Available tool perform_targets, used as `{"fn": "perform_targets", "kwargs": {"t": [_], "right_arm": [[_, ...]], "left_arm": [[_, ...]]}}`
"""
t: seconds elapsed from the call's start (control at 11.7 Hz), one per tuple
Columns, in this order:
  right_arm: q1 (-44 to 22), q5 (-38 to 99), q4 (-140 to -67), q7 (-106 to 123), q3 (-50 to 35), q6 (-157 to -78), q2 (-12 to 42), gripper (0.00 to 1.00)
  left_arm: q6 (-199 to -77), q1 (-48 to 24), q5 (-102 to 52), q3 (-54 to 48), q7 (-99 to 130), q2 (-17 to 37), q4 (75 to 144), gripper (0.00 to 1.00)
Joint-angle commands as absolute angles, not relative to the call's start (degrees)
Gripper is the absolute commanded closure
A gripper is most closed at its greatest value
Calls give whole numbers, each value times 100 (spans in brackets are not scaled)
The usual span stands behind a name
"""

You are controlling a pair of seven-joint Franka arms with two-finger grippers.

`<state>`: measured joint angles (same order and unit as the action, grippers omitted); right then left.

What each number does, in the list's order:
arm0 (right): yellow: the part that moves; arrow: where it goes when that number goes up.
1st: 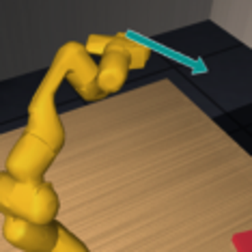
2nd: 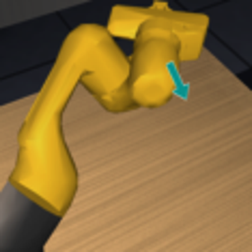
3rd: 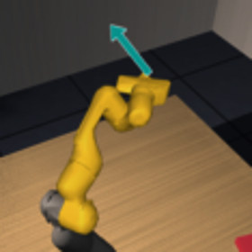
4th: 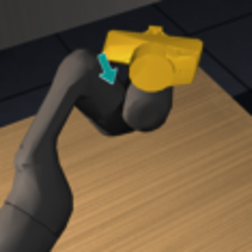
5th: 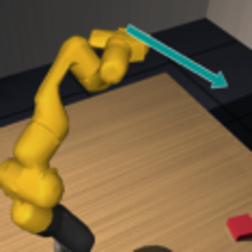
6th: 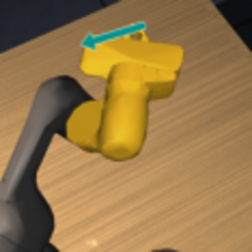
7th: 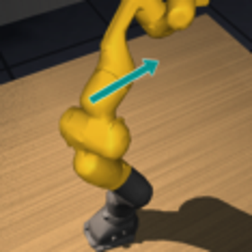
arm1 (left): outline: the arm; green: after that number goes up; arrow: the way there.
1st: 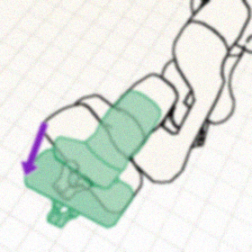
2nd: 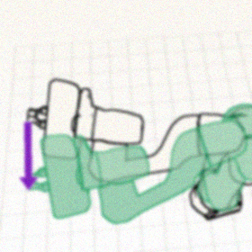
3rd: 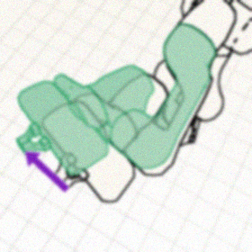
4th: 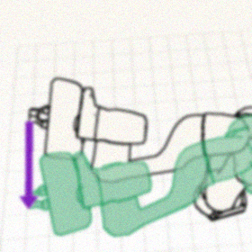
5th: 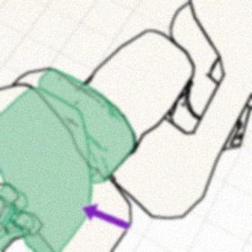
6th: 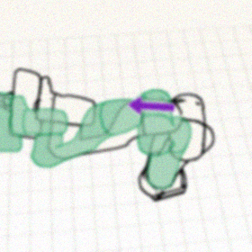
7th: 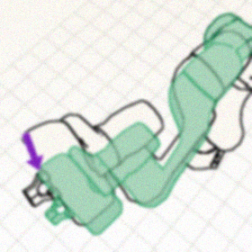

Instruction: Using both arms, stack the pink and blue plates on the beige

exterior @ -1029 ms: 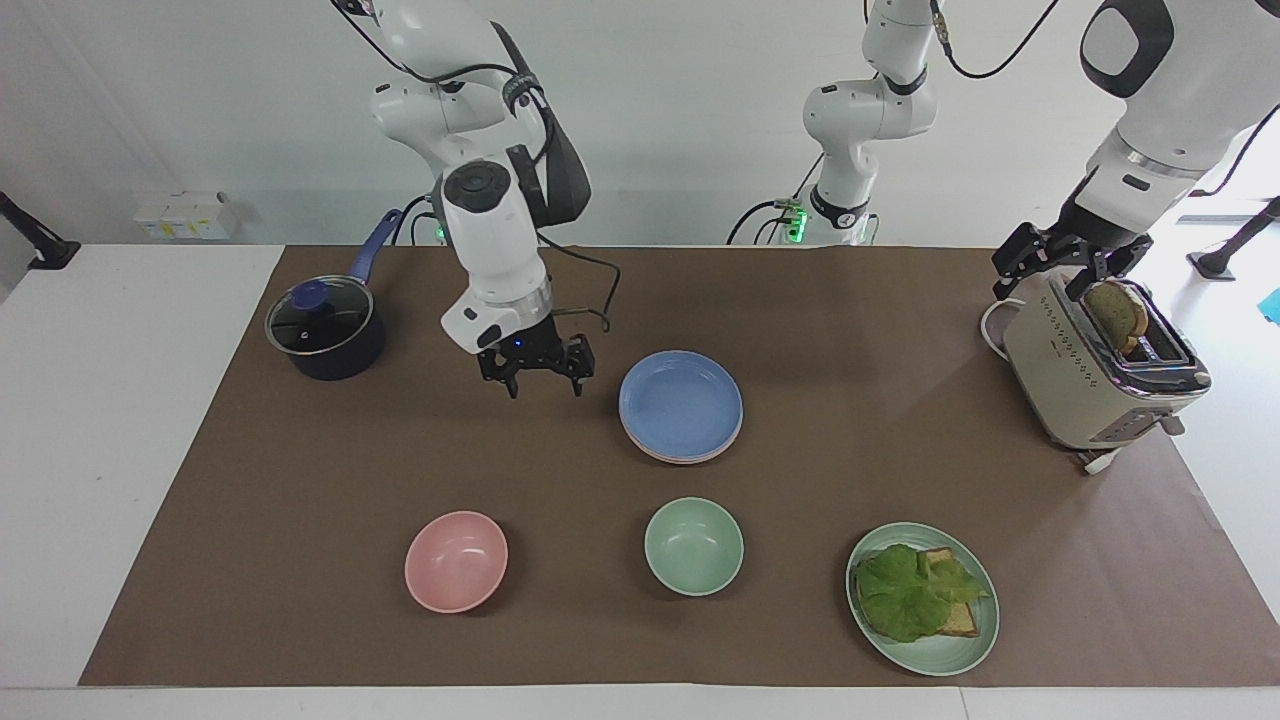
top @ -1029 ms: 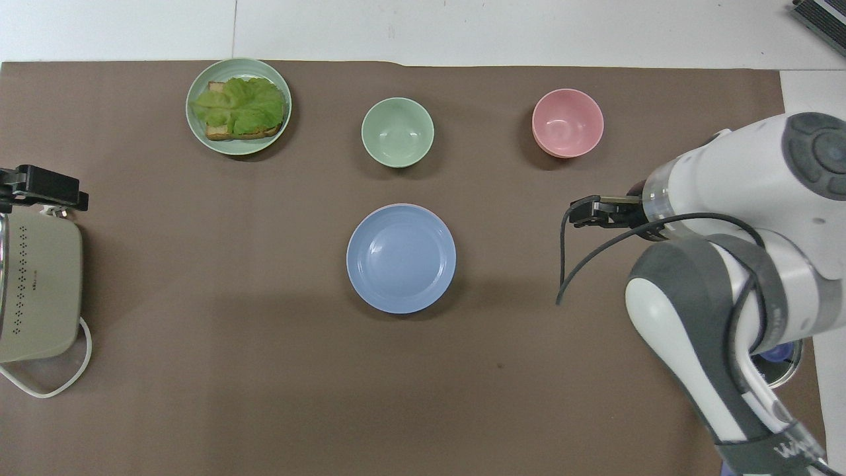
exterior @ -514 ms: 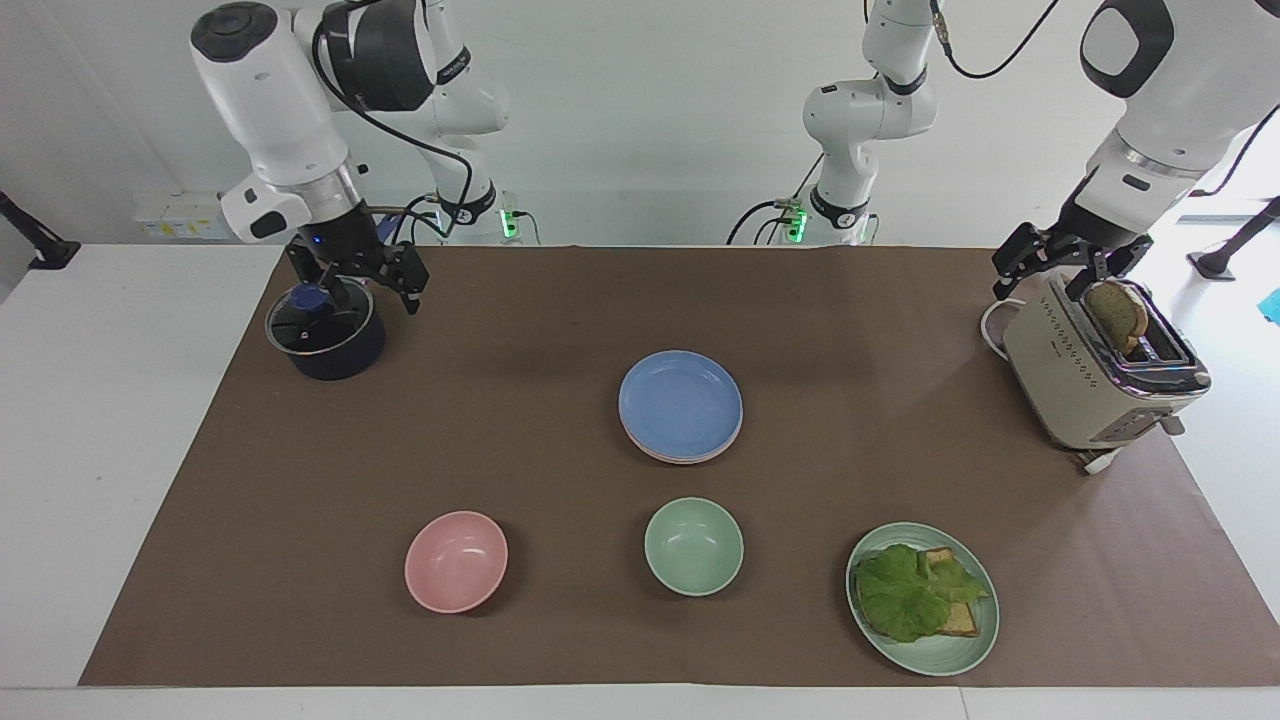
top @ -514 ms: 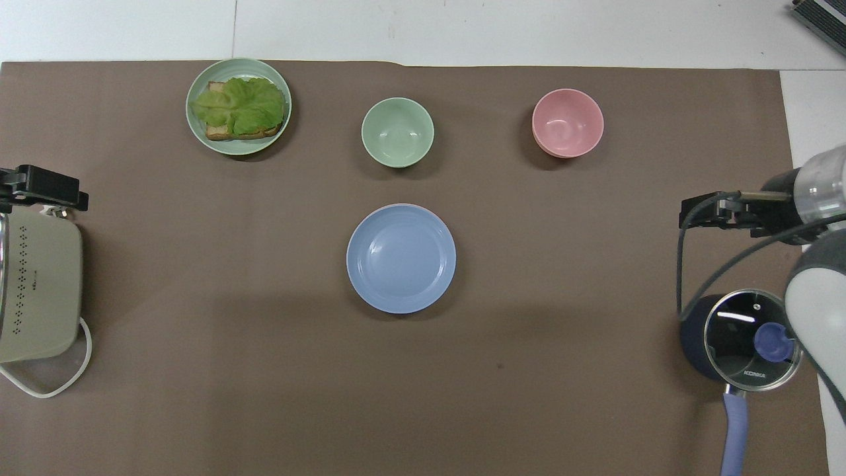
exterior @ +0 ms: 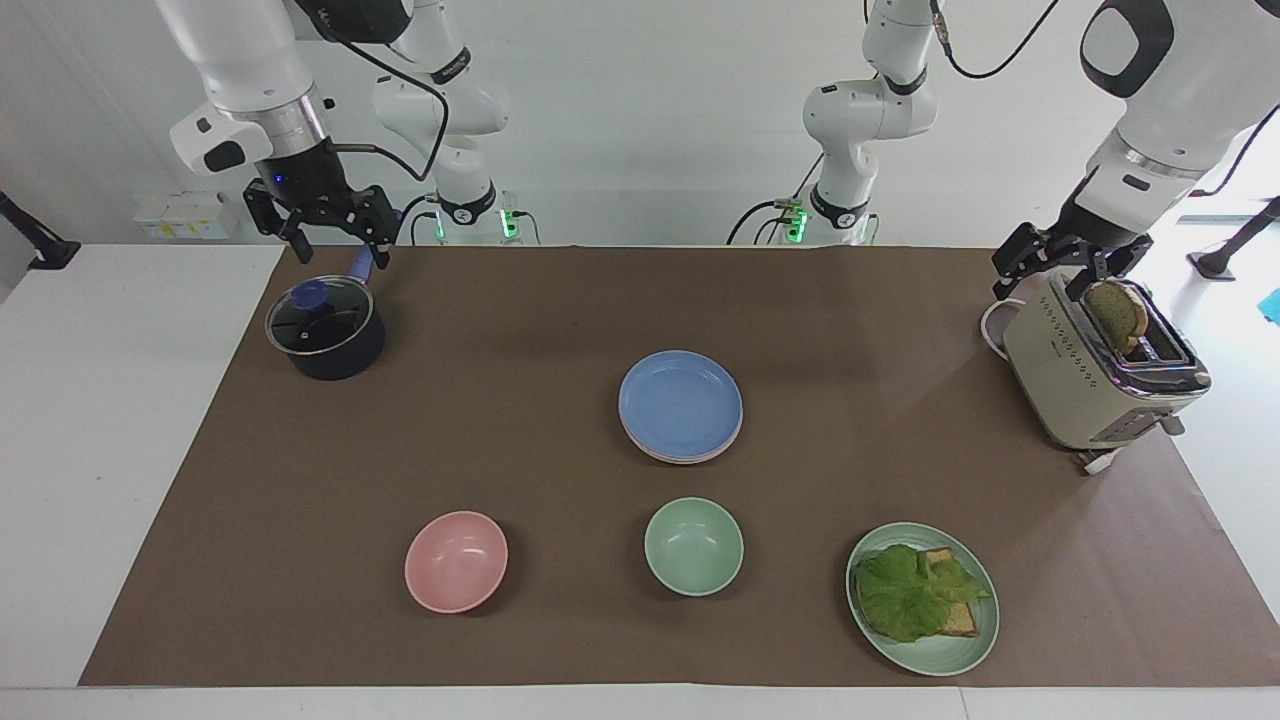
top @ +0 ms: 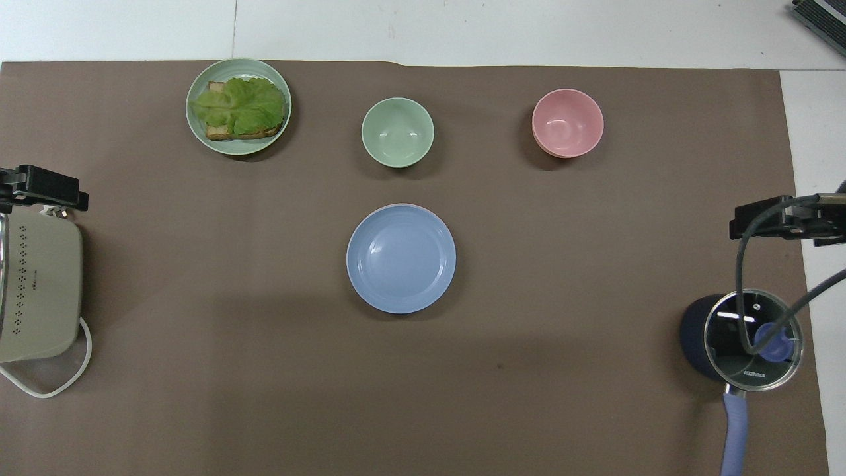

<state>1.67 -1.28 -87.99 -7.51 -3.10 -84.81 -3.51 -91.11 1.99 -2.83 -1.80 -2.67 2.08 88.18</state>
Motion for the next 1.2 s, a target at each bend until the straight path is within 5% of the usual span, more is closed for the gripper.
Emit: {"fn": "perform_targets", "kwargs": {"t": [0.0, 1.11], "right_arm": [[202, -132, -8752, -607, -168, -8340, -490, 0], [202, -202, -9264, -17, -97, -8587, -606, 0]], "left_arm": [[-9035, 211, -185, -185, -316, 158, 8851, 0], [-9035, 211, -185, -185, -316, 158, 8851, 0]]}}
